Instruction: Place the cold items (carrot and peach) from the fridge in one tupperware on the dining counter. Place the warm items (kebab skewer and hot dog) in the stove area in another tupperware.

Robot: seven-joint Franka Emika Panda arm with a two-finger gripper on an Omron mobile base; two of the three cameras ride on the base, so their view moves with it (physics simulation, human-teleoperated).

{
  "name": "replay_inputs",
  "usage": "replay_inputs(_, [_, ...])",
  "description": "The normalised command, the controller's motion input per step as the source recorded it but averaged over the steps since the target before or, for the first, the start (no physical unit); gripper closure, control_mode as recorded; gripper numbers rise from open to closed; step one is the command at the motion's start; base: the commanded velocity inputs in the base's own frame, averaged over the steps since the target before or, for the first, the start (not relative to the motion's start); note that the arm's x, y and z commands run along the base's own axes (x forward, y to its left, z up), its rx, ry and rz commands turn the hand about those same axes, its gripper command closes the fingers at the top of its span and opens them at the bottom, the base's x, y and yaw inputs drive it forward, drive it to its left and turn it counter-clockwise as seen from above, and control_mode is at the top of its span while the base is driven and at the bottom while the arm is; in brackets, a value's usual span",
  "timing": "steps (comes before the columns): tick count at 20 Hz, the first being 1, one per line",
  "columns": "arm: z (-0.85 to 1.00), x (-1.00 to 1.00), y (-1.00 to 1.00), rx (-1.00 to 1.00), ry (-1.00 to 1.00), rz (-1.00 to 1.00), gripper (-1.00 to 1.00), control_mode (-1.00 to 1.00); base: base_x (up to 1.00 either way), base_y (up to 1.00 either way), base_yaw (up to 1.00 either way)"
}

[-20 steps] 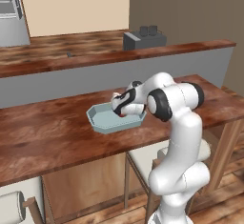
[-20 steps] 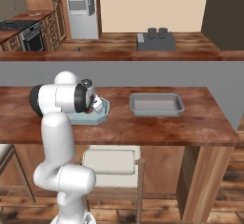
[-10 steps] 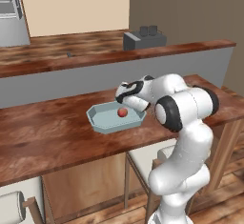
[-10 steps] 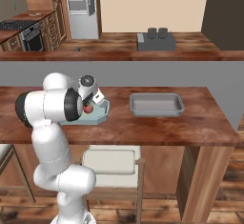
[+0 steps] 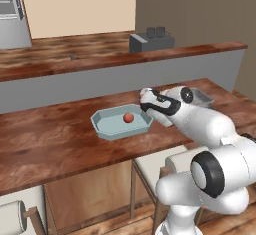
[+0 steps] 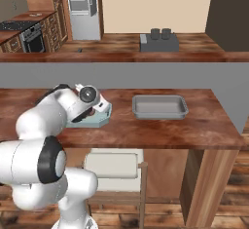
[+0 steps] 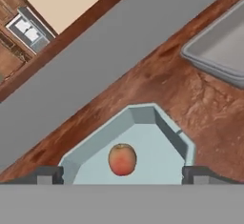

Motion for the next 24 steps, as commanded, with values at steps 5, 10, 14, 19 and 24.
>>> replay_inputs(5, [1.00,-1.00,0.00,-0.17,-0.09,0.10,-1.00,-1.00,0.00,0.00,0.00])
replay_inputs(10, [1.00,-1.00,0.01,-0.25,0.01,0.07,-1.00,-1.00,0.00,0.00,0.00])
replay_inputs(14, [1.00,-1.00,0.01,-0.33,0.15,0.09,-1.00,-1.00,0.00,0.00,0.00])
replay_inputs(19, [0.76,-0.99,0.00,-0.34,0.27,0.11,-1.00,-1.00,0.00,0.00,0.00])
replay_inputs(24, [-0.29,-0.79,-0.41,-0.10,0.28,0.00,-1.00,-1.00,0.00,0.00,0.00])
